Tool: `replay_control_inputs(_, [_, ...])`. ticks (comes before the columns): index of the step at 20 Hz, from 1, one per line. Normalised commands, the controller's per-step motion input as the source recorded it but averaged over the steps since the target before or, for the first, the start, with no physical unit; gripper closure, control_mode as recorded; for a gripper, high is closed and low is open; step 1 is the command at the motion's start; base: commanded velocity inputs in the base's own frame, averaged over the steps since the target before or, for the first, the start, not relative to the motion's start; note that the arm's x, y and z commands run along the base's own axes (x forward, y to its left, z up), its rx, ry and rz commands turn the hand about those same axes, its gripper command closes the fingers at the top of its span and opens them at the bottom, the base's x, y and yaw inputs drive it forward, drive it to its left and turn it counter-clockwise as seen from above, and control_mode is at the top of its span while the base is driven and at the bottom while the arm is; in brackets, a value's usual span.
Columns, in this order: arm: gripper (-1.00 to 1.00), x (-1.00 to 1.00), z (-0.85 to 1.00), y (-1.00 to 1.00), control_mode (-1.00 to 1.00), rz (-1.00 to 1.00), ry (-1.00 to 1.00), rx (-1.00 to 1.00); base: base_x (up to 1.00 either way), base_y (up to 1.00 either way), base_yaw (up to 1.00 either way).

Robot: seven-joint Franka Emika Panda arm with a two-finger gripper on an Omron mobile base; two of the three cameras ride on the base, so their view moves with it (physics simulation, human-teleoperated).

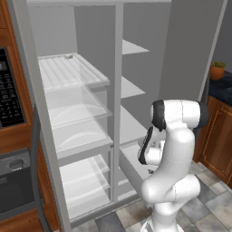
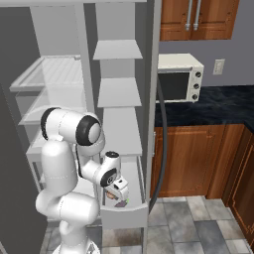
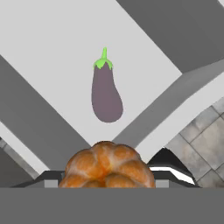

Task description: Take the tangerine and eggplant from the fridge shelf and place them in the freezer drawer to begin freezing them.

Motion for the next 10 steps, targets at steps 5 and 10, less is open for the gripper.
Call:
replay_control_inputs(5, [1.0, 0.31, -0.21, -0.04, -1.0, 0.0, 0.02, 0.04, 0.0, 0.0, 0.0])
replay_control_inputs(10, [1.0, 0.13, -0.4, -0.02, -1.0, 0.0, 0.01, 0.03, 0.0, 0.0, 0.0])
